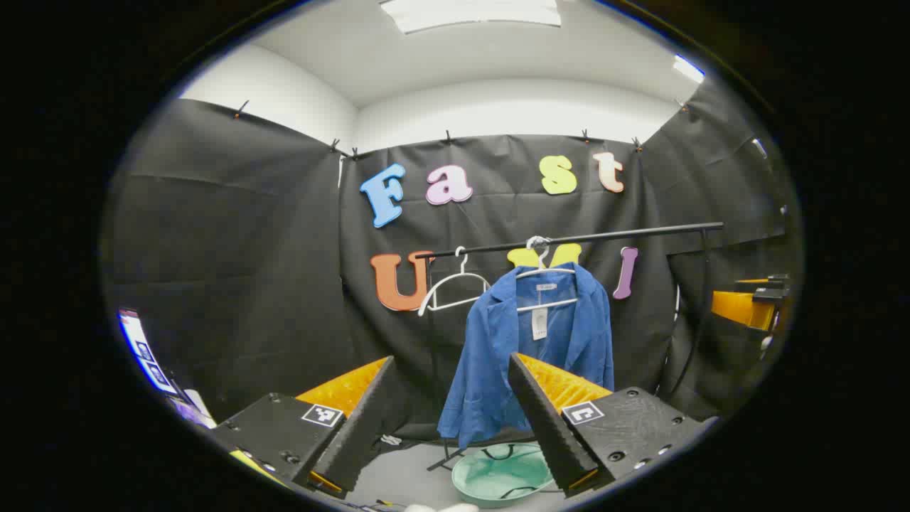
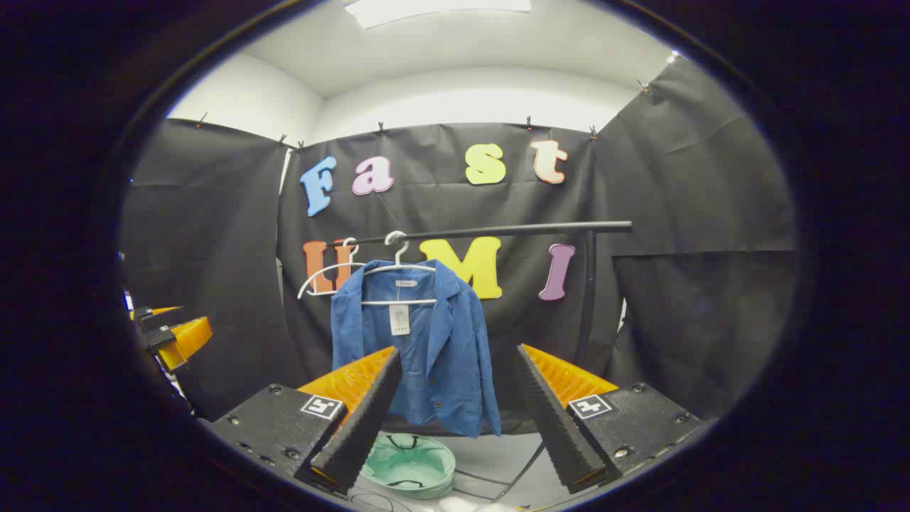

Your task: Grasp the clothes on the hanger with both hands and then place them into the laundry hamper below.

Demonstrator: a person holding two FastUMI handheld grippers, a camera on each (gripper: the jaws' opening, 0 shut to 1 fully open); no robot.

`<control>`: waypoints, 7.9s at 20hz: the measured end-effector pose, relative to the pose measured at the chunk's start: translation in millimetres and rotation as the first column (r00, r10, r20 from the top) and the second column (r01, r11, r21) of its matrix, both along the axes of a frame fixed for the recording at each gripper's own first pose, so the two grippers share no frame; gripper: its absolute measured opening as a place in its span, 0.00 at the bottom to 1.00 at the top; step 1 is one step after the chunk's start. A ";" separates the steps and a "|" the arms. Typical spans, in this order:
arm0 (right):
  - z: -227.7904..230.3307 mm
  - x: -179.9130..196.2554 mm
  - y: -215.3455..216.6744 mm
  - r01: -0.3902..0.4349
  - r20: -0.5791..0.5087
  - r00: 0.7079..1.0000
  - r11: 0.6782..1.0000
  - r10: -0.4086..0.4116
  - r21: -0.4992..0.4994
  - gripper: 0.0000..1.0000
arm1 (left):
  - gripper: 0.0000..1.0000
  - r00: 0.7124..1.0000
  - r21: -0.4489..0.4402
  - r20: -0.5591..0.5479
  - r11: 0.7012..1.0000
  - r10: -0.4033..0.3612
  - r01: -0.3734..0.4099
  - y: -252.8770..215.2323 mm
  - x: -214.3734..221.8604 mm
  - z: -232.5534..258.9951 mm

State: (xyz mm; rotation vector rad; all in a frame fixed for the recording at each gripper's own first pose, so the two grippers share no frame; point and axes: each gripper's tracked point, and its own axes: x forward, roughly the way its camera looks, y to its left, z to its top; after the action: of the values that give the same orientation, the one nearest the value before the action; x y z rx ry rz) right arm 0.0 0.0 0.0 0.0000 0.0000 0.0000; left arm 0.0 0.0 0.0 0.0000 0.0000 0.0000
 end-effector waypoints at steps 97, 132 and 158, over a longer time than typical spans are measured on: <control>22.5 416.8 -42.5 -0.608 0.404 0.668 0.145 0.625 0.780 0.06 | 0.03 0.995 -0.414 0.072 0.910 0.062 -0.027 25.9 375.1 6.8; -115.8 346.1 -0.5 -0.397 0.058 0.708 0.328 0.704 0.857 0.06 | 0.00 0.945 -0.305 -0.326 0.949 -0.031 -0.074 -38.6 294.7 -168.8; -286.0 306.6 153.8 -0.381 -0.513 0.537 0.736 0.669 0.560 0.07 | 0.00 0.768 -0.161 -0.629 0.987 -0.121 0.024 -78.2 227.0 -321.3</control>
State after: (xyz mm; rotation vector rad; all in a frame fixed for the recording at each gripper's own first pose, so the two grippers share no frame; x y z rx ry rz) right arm 306.6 153.8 -286.0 0.4090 0.7781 0.6461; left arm 227.0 -78.2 -321.3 -0.1464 0.6913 -0.0794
